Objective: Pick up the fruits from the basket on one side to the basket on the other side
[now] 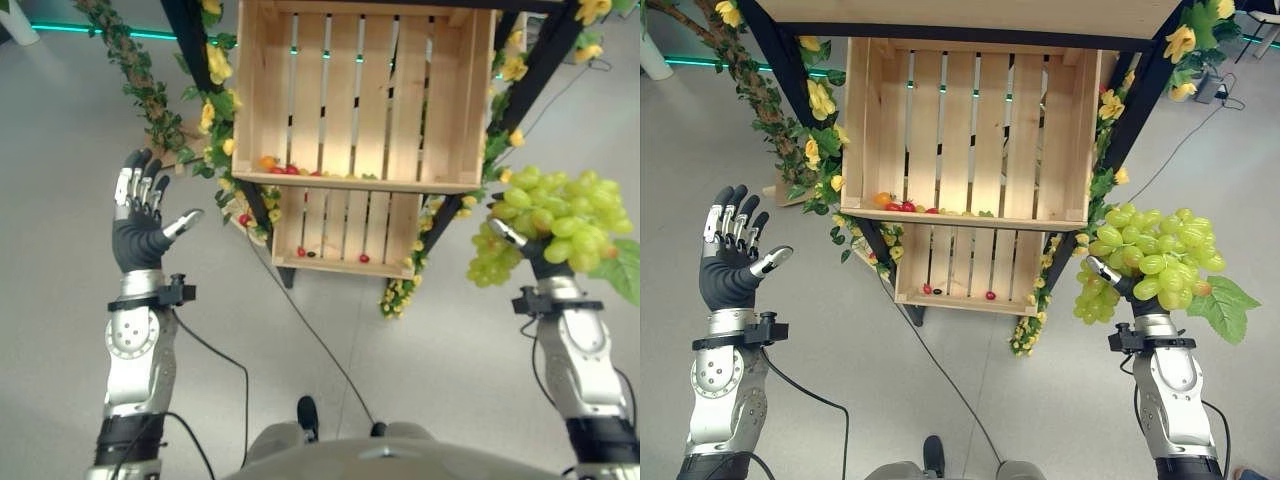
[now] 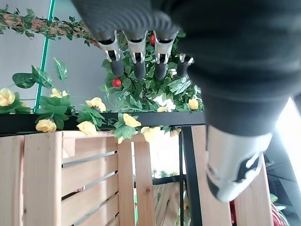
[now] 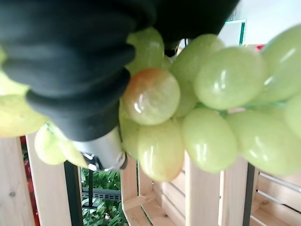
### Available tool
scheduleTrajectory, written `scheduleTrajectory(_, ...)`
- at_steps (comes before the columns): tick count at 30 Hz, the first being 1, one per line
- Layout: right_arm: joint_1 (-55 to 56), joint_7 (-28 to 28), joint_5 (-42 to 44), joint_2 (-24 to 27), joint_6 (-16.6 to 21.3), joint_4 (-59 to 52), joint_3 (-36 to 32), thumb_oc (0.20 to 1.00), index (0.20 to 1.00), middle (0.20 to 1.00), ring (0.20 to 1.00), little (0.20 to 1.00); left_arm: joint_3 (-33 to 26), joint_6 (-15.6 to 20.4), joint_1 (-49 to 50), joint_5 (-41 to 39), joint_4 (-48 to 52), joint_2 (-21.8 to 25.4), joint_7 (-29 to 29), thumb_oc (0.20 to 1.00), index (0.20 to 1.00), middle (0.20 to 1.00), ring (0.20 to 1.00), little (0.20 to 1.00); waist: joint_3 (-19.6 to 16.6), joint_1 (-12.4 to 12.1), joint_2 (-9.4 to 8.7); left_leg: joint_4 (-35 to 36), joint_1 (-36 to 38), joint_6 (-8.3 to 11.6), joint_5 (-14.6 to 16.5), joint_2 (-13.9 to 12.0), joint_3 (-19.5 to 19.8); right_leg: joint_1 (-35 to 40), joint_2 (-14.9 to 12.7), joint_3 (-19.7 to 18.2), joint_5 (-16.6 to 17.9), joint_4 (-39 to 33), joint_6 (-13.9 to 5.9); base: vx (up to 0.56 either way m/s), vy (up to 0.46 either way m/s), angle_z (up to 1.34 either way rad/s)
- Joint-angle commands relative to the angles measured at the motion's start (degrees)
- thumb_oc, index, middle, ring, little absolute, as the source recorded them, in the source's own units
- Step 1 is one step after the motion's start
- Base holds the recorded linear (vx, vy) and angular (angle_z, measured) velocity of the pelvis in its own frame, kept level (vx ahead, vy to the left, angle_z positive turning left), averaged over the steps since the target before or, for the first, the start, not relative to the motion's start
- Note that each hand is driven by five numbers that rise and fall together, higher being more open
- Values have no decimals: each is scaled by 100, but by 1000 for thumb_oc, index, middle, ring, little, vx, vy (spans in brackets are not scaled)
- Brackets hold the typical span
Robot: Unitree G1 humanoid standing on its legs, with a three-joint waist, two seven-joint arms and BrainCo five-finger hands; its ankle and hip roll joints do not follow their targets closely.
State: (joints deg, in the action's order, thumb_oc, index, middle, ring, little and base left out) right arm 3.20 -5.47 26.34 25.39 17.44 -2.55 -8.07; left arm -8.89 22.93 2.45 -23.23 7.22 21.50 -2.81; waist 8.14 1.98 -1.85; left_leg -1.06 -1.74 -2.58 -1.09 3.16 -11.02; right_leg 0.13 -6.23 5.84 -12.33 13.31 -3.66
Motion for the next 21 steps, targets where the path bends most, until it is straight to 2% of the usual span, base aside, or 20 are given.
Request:
scheduleTrajectory(1, -428, 30, -99, 106, 347, -115, -35, 200, 200, 200, 200, 200, -5, 220, -22, 142, 321, 266, 53, 1000, 1000, 1000, 1000, 1000, -166, 45, -41, -526, 77, 114, 655, -162, -49, -246, -72, -8, 834, 666, -496, 12, 137, -5)
scheduleTrajectory(2, -458, 37, -120, 108, 343, -99, 26, 200, 200, 200, 200, 200, 29, 223, -31, 135, 333, 308, 49, 1000, 1000, 1000, 1000, 1000, -102, 76, -8, -517, 95, 104, 635, -175, -28, -374, -62, -65, 973, 908, -541, -21, 117, -2)
scheduleTrajectory(3, -516, 42, -160, 102, 330, -86, 107, 200, 200, 200, 200, 200, 31, 219, -41, 154, 349, 333, 34, 1000, 1000, 1000, 1000, 1000, -60, 88, 28, -499, 100, 90, 629, -192, -5, -548, -47, -123, 936, 1078, -528, 0, 81, -3)
scheduleTrajectory(6, -655, 71, -304, 164, 313, -66, 272, 200, 200, 200, 200, 200, 26, 231, -100, 195, 379, 361, 4, 1000, 1000, 1000, 1000, 1000, -94, 43, 15, -424, 128, 142, 662, -133, 24, -681, -82, -93, 773, 280, -398, 36, -1, -12)
scheduleTrajectory(11, -933, 100, -537, 278, 260, -111, 582, 200, 200, 200, 200, 200, 71, 210, -91, 129, 327, 270, 35, 1000, 1000, 1000, 1000, 1000, -116, -59, -46, -540, 69, 226, 688, -171, 55, -414, 49, -125, 777, -272, -298, 67, -79, -2)
scheduleTrajectory(16, -1352, 272, -887, 407, 240, -151, 861, 200, 200, 200, 200, 200, 193, 166, -84, 151, 260, 276, 10, 1000, 1000, 1000, 1000, 1000, -165, -96, -42, -508, 134, 258, 700, -199, 158, -212, 113, -17, 715, -356, -219, 79, -53, 13)
scheduleTrajectory(21, -1645, 270, -912, 213, 209, -473, 1168, 200, 200, 200, 200, 200, 228, 156, -132, 205, 150, 237, -248, 1000, 1000, 1000, 1000, 1000, -170, -128, -70, -544, 151, 246, 750, -195, 239, -150, 120, 52, 650, -302, -184, 38, -26, 17)
